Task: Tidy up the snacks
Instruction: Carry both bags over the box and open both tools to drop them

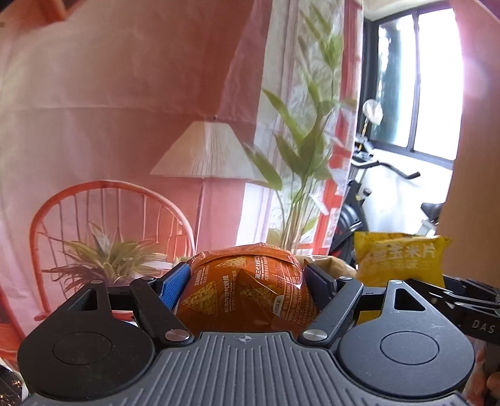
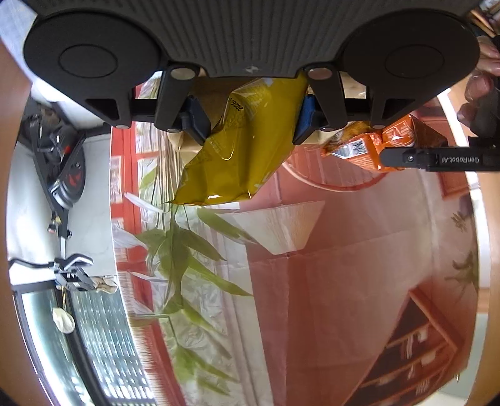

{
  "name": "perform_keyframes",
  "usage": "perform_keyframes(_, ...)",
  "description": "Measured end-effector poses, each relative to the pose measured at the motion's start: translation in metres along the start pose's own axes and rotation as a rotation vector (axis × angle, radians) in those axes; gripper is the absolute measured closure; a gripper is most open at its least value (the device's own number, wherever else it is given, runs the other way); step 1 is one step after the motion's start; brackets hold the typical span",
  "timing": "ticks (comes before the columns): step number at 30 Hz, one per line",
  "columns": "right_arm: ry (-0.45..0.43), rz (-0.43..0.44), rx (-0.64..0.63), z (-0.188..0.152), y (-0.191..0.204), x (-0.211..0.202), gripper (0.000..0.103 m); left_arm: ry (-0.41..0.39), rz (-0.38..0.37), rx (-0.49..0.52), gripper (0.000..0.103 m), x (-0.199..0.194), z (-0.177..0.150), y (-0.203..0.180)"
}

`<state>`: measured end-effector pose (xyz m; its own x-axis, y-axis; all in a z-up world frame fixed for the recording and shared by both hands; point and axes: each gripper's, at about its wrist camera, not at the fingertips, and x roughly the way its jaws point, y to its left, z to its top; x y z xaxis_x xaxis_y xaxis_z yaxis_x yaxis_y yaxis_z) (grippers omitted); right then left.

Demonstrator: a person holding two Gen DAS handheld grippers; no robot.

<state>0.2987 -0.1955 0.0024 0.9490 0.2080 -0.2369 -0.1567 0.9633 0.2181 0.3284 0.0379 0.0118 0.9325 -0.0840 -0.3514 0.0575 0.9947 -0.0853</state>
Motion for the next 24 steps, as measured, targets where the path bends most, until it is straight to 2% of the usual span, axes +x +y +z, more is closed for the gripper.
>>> perform_keyframes(3,0.028,-0.029,-0.025,0.002,-0.004,0.039,0.044,0.048,0.041,0.019,0.022,0.036,-0.001,-0.001)
perform_keyframes(6,0.104,-0.041,0.004,0.0,-0.012,0.077,0.044,0.1,0.073,0.018,0.022,0.067,-0.007,0.002)
perform_keyframes(9,0.161,-0.073,-0.051,-0.009,-0.01,0.1,0.044,0.13,0.081,0.013,0.022,0.087,-0.01,0.006)
perform_keyframes(12,0.197,-0.061,-0.082,-0.015,-0.006,0.115,0.044,0.144,0.086,0.024,0.021,0.101,-0.01,0.006)
perform_keyframes(14,0.214,-0.068,-0.082,-0.019,-0.005,0.12,0.043,0.16,0.082,0.034,0.02,0.108,-0.009,0.004)
perform_keyframes(17,0.234,-0.101,-0.096,-0.024,-0.003,0.123,0.038,0.229,0.054,0.063,0.019,0.119,-0.012,0.001)
perform_keyframes(20,0.231,-0.096,-0.091,-0.027,-0.003,0.118,0.026,0.217,0.066,0.094,0.018,0.112,-0.014,0.0)
perform_keyframes(22,0.222,-0.097,-0.084,-0.026,-0.003,0.111,0.025,0.203,0.079,0.088,0.018,0.104,-0.014,0.002)
perform_keyframes(24,0.213,-0.094,-0.069,-0.025,-0.004,0.101,0.025,0.202,0.058,0.053,0.018,0.091,-0.012,0.008)
